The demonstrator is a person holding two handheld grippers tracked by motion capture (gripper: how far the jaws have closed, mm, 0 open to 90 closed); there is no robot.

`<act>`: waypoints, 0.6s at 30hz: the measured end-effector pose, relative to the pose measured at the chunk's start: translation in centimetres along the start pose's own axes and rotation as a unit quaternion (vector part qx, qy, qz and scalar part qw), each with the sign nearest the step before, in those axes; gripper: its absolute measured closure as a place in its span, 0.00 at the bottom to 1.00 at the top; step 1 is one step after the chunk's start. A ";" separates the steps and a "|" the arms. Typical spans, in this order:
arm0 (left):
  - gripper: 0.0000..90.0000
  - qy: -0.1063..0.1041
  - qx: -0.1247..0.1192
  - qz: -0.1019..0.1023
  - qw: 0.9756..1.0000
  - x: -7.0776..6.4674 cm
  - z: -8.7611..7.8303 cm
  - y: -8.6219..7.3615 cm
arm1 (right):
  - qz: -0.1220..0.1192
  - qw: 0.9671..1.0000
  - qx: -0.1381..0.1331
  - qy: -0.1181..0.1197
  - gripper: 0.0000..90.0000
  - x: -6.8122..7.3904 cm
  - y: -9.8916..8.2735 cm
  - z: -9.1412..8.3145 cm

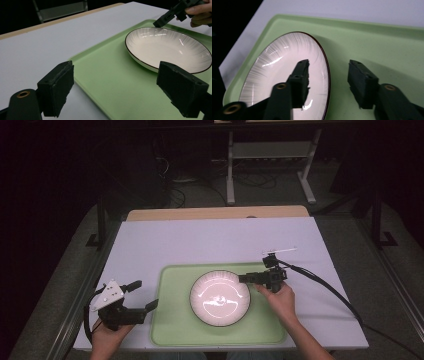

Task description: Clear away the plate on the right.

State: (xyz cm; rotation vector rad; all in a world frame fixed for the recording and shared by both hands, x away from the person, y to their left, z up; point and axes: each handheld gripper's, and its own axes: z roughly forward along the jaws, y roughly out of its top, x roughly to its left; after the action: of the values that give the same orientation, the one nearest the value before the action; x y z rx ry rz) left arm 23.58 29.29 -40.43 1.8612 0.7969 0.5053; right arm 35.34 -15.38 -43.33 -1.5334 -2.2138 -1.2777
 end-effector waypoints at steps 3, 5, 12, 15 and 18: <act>0.16 0.000 0.001 0.002 1.000 0.0 0.0 0.0 | -0.012 1.000 -0.021 0.002 0.47 -0.1 -0.1 -0.9; 0.16 0.000 0.002 0.002 1.000 0.0 0.0 0.0 | -0.026 0.999 -0.028 -0.003 0.44 0.0 -0.1 -1.4; 0.16 0.000 0.004 0.003 1.000 0.0 0.1 0.0 | -0.055 0.997 -0.059 -0.003 0.40 -0.4 -0.3 -3.1; 0.16 0.000 0.005 0.002 1.000 0.0 0.1 -0.1 | -0.073 0.995 -0.070 -0.019 0.38 -0.6 -0.4 -3.8; 0.16 0.000 0.005 0.002 1.000 0.0 0.2 -0.1 | -0.086 0.993 -0.081 -0.028 0.37 -0.6 -0.6 -4.4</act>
State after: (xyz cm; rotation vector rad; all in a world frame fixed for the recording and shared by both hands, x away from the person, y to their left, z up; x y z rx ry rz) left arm 23.68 29.21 -40.55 1.8713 0.7980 0.5050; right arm 33.77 -19.03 -41.25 -1.4737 -2.3746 -1.5157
